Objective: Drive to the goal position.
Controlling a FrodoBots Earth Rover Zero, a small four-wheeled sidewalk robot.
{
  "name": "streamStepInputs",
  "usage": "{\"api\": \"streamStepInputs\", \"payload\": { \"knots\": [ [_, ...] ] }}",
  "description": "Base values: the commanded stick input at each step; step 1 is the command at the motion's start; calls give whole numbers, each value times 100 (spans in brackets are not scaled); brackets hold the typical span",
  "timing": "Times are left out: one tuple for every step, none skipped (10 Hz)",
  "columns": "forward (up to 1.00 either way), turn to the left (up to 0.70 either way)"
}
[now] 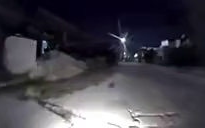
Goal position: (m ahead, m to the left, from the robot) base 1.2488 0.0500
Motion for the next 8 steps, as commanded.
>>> {"api": "streamStepInputs", "payload": {
  "knots": [
    [12,3],
    [12,3],
    [12,3],
    [12,3],
    [12,3],
    [12,3],
    [12,4],
    [12,16]
  ]
}}
